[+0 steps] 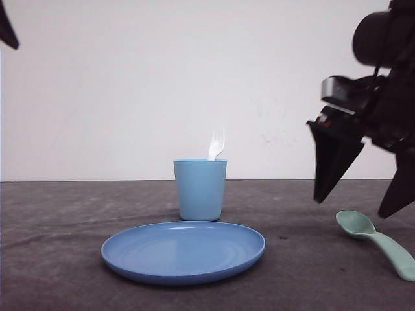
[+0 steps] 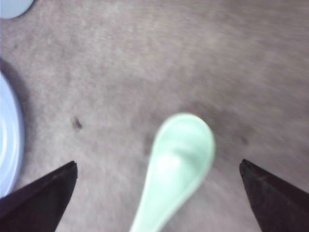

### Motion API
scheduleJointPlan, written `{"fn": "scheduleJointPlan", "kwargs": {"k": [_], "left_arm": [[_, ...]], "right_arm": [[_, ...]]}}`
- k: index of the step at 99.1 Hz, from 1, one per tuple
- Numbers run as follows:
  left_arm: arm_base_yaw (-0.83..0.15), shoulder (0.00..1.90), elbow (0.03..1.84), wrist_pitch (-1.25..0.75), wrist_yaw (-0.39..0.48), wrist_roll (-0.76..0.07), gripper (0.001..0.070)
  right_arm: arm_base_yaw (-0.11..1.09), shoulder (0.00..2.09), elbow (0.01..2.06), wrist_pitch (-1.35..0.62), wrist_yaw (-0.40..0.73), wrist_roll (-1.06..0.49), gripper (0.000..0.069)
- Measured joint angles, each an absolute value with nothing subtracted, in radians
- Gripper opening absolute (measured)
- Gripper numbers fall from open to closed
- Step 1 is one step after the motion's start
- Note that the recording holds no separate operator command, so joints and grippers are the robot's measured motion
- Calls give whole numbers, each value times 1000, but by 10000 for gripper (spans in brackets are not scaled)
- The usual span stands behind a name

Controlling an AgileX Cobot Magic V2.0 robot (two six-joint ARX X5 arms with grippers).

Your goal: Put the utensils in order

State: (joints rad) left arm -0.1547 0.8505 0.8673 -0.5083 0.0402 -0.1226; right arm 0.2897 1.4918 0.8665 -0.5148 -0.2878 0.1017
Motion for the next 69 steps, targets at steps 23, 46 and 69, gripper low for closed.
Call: {"fn": "scheduleJointPlan", "kwargs": {"k": [23, 46, 69], "left_arm": [[-133, 829, 846, -520, 40, -119, 280], [-133, 829, 846, -520, 40, -119, 280], [-133, 829, 846, -519, 40, -105, 280]], "right_arm": [[335, 1546, 866, -451, -284, 115, 625], [360, 1567, 866, -443, -206, 134, 510], [360, 1568, 866, -445, -207, 144, 118]]}}
